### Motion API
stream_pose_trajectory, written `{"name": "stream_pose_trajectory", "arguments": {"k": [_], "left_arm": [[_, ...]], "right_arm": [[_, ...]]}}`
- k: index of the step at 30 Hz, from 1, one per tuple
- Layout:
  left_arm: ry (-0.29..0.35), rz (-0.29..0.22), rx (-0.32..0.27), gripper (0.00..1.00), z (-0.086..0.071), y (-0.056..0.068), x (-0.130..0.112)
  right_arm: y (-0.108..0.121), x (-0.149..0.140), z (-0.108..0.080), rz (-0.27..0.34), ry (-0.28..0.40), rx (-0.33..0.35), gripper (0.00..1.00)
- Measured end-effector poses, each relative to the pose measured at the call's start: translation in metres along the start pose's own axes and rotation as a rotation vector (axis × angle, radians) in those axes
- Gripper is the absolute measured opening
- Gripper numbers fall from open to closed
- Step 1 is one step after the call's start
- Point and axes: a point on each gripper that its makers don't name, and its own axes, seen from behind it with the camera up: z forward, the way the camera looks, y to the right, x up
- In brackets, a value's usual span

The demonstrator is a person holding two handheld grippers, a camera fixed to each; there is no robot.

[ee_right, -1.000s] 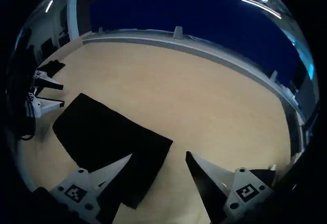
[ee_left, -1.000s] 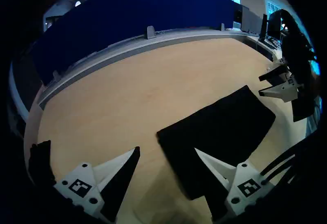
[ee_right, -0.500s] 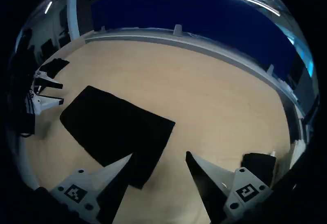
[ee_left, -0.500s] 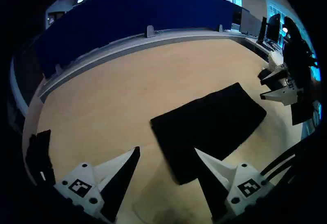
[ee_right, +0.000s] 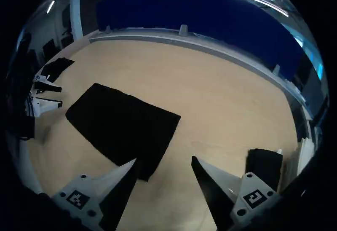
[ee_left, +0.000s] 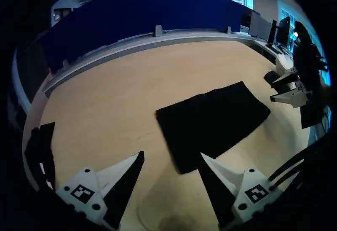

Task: Fold towel

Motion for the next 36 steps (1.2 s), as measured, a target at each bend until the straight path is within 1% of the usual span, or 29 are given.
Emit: {"name": "stream_pose_trajectory", "arguments": {"k": [6,16,20,23,29,36], "left_arm": [[0.003,-0.029,0.031,0.88,-0.015,-0.007,-0.011],[-0.004,-0.109,0.094,0.89,-0.053,-0.021,-0.045],[-0.007,-0.137,0.117,0.88,-0.064,-0.024,-0.059],[-0.008,-0.153,0.132,0.88,-0.071,-0.027,-0.066],[-0.010,-0.181,0.154,0.88,-0.081,-0.032,-0.077],[-0.011,-0.199,0.170,0.89,-0.092,-0.032,-0.087]], "right_arm": [[-0.008,-0.001,0.001,-0.042,-0.010,0.029,0.91],[-0.030,-0.006,0.003,-0.105,-0.031,0.092,0.91],[-0.036,-0.008,0.004,-0.135,-0.040,0.114,0.91],[-0.040,-0.009,0.004,-0.153,-0.049,0.126,0.91],[-0.044,-0.008,0.005,-0.176,-0.056,0.141,0.91],[-0.044,-0.020,0.007,-0.202,-0.084,0.154,0.90]]}}
